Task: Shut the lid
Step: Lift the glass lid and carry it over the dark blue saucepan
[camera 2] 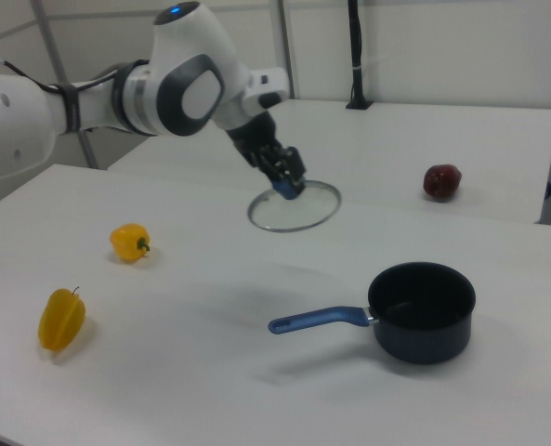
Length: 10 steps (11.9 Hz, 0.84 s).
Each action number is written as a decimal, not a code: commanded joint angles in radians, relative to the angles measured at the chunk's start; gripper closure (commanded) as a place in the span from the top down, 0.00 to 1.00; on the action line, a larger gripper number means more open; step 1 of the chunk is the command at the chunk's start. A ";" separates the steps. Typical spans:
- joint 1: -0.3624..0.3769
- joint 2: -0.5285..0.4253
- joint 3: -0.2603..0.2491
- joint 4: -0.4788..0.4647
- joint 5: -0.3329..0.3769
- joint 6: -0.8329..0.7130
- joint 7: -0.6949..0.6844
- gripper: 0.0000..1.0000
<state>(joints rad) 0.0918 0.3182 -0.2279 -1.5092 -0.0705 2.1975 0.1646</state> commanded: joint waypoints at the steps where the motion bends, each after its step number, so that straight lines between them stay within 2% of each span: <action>1: -0.104 0.007 -0.016 0.053 0.008 -0.021 -0.126 0.46; 3: -0.188 0.019 -0.013 0.053 0.021 -0.012 -0.232 0.46; 6: -0.305 0.057 -0.010 0.055 0.163 0.020 -0.414 0.47; 8: -0.343 0.085 -0.008 0.049 0.243 0.073 -0.442 0.47; 10: -0.354 0.117 -0.008 0.049 0.248 0.118 -0.462 0.47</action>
<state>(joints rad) -0.2497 0.3989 -0.2456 -1.4803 0.1494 2.2557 -0.2659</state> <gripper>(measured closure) 0.392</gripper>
